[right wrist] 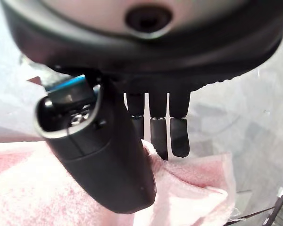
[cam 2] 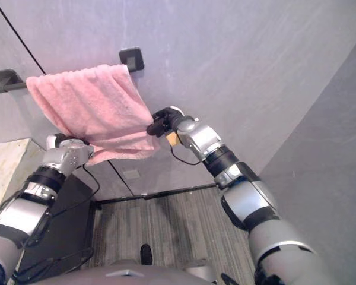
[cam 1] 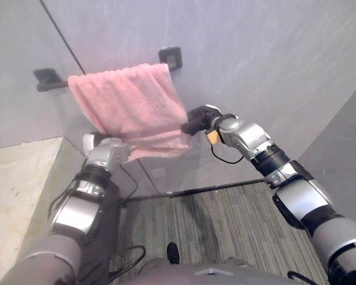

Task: Organize the bathroom.

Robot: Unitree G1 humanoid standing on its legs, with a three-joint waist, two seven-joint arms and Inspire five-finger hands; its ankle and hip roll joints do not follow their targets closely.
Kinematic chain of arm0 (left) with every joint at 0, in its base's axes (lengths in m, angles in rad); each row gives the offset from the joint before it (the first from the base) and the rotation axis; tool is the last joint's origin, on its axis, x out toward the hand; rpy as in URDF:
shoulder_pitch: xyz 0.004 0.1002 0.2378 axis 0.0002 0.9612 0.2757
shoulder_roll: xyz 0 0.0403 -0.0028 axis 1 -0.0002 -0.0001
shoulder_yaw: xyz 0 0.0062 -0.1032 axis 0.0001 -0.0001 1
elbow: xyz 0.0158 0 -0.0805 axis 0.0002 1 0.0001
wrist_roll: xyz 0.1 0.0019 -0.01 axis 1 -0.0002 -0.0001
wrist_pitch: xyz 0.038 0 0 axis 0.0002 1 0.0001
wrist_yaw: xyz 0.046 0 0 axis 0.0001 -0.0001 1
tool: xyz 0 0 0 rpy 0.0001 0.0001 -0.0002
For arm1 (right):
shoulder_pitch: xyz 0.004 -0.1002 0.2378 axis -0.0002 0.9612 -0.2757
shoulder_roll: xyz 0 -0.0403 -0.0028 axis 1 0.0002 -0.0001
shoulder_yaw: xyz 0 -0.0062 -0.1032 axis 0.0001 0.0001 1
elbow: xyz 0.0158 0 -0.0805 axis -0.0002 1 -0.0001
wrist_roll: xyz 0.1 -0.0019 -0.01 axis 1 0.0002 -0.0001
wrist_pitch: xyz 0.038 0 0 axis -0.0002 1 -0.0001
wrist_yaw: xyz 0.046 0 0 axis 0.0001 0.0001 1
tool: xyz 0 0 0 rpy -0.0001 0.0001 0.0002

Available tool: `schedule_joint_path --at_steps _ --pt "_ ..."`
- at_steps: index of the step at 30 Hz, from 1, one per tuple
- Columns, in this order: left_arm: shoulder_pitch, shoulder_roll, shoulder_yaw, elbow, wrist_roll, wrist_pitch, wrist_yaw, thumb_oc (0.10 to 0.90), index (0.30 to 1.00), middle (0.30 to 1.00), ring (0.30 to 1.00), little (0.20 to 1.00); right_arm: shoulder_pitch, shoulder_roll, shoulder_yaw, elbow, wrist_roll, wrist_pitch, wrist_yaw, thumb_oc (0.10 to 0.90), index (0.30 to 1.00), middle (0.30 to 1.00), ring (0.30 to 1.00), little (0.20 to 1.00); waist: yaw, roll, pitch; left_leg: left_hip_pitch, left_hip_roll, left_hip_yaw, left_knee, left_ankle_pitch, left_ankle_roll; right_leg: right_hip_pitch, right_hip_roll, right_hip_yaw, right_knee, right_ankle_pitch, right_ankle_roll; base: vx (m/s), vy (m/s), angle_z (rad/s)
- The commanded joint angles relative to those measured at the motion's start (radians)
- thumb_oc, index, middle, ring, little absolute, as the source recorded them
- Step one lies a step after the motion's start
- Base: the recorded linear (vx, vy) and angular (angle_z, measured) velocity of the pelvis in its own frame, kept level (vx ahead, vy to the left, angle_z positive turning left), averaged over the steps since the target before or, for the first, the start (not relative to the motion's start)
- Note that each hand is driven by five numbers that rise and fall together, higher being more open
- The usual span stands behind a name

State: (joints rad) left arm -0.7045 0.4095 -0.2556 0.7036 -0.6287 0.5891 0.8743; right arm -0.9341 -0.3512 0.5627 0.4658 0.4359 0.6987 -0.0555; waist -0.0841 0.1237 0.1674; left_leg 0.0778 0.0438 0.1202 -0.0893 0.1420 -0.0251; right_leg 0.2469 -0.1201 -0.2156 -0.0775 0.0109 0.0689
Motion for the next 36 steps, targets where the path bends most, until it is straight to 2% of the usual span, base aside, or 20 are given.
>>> schedule_joint_path --at_steps 1,2,15,21,26,28,31,36 --pt "-0.034 0.063 0.040 0.073 0.057 -0.038 0.052 0.684 0.726 0.726 0.726 0.726 -0.114 -0.021 0.020 0.017 -0.065 -0.047 -0.001 0.598 0.596 0.596 0.596 0.596 0.046 -0.029 -0.101 0.087 0.089 0.036 0.002 -0.025 -0.079 -0.105 -0.084 0.044 0.029 0.055 0.005 -0.03 0.011 -0.01" --pt "-0.031 0.054 0.030 0.073 0.065 -0.035 0.041 0.800 0.900 0.900 0.900 0.900 -0.111 -0.021 0.021 0.016 -0.067 -0.048 0.002 0.800 0.900 0.900 0.900 0.900 0.045 -0.028 -0.098 0.085 0.088 0.037 0.002 -0.024 -0.079 -0.109 -0.084 0.046 0.030 0.056 0.005 0.00 0.000 0.00" --pt "-0.047 0.044 -0.008 0.054 0.111 -0.003 -0.021 0.800 0.900 0.900 0.900 0.900 -0.115 -0.039 0.031 0.017 -0.101 -0.055 0.053 0.800 0.900 0.900 0.900 0.900 0.038 -0.022 -0.087 0.079 0.083 0.041 0.002 -0.019 -0.078 -0.122 -0.087 0.056 0.038 0.059 0.008 0.00 0.000 0.00" --pt "-0.040 0.048 -0.020 0.031 0.151 0.027 -0.115 0.800 0.900 0.900 0.900 0.900 -0.103 -0.050 0.023 0.018 -0.115 -0.047 0.058 0.800 0.900 0.900 0.900 0.900 0.036 -0.019 -0.085 0.078 0.081 0.045 0.002 -0.020 -0.076 -0.126 -0.089 0.056 0.040 0.060 0.010 0.00 0.000 0.00" --pt "0.043 0.020 0.000 0.014 0.108 0.038 -0.112 0.800 0.900 0.900 0.900 0.900 -0.038 -0.057 0.011 0.007 -0.132 -0.022 0.074 0.800 0.900 0.900 0.900 0.900 0.043 -0.026 -0.083 0.067 0.080 0.041 0.002 -0.024 -0.074 -0.134 -0.090 0.048 0.038 0.060 0.014 -0.06 -0.024 -0.01" --pt "0.151 0.002 0.028 0.020 0.121 -0.010 -0.113 0.800 0.900 0.900 0.900 0.900 0.043 -0.072 0.007 -0.042 -0.157 -0.009 0.086 0.800 0.900 0.900 0.900 0.900 0.049 -0.034 -0.075 0.060 0.080 0.033 0.002 -0.025 -0.072 -0.141 -0.087 0.049 0.038 0.061 0.013 -0.09 -0.052 -0.02" --pt "0.247 -0.014 0.054 0.037 0.126 -0.031 -0.117 0.800 0.900 0.900 0.900 0.900 0.126 -0.091 0.002 -0.102 -0.170 0.026 0.097 0.800 0.900 0.900 0.900 0.900 0.049 -0.043 -0.067 0.055 0.082 0.031 0.002 -0.027 -0.069 -0.148 -0.082 0.053 0.037 0.061 0.011 -0.07 -0.041 0.02" --pt "0.368 -0.023 0.097 0.082 0.131 -0.104 -0.128 0.800 0.900 0.900 0.900 0.900 0.264 -0.143 -0.016 -0.154 -0.225 0.008 0.156 0.800 0.900 0.900 0.900 0.900 0.038 -0.053 -0.050 0.043 0.084 0.037 0.002 -0.032 -0.065 -0.165 -0.073 0.066 0.037 0.060 0.008 -0.07 -0.012 0.01"
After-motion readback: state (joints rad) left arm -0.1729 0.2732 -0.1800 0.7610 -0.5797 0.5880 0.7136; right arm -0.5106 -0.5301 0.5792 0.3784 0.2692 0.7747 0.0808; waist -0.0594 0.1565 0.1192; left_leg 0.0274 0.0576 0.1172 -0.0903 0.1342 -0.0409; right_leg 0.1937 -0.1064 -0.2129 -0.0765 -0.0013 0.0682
